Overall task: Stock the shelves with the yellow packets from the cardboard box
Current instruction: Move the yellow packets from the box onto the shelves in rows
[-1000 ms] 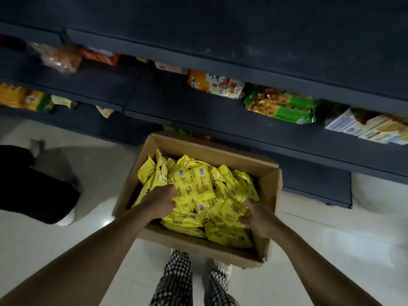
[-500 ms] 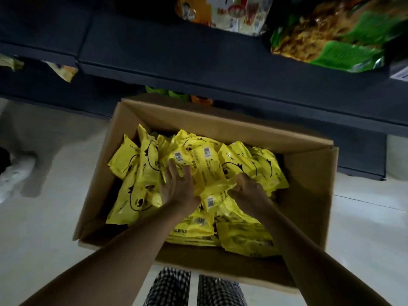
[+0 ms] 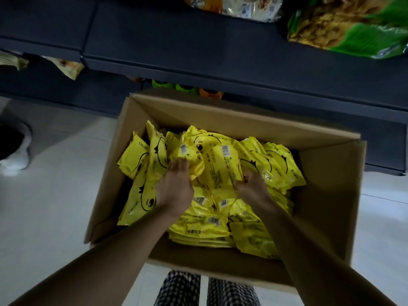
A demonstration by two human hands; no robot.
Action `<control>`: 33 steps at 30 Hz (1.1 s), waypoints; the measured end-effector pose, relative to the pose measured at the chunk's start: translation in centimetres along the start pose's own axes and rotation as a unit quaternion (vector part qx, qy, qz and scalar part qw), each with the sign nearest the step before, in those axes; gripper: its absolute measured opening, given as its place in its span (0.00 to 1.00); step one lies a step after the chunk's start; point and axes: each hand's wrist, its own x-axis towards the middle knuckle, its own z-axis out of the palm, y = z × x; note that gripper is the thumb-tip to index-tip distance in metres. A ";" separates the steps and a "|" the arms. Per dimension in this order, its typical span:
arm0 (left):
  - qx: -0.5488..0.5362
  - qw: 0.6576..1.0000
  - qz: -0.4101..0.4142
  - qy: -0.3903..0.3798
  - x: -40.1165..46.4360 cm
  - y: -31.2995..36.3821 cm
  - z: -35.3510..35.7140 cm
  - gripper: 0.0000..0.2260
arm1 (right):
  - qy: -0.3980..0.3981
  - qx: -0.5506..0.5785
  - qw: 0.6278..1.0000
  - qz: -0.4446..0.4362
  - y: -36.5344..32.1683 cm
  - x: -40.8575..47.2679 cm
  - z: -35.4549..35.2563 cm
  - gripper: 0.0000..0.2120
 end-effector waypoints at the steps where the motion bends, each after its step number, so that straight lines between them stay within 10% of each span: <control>1: -0.019 1.000 -0.020 0.000 0.2 0.0 -0.6 0.14 | 0.008 0.008 1.000 0.007 0.3 -0.4 -0.5 0.05; 15: -0.404 0.877 -0.249 -0.073 1.3 3.2 -4.0 0.05 | 0.195 -0.013 0.980 0.040 0.7 -6.8 -7.5 0.14; 24: -0.230 0.952 -0.169 -0.110 1.8 -1.8 -1.5 0.32 | 0.031 0.034 0.999 -0.011 0.1 -4.8 -1.6 0.22; 33: -0.168 0.967 -0.135 -0.138 3.8 0.2 -1.6 0.18 | 0.131 -0.097 0.986 -0.044 0.7 -2.8 -5.4 0.15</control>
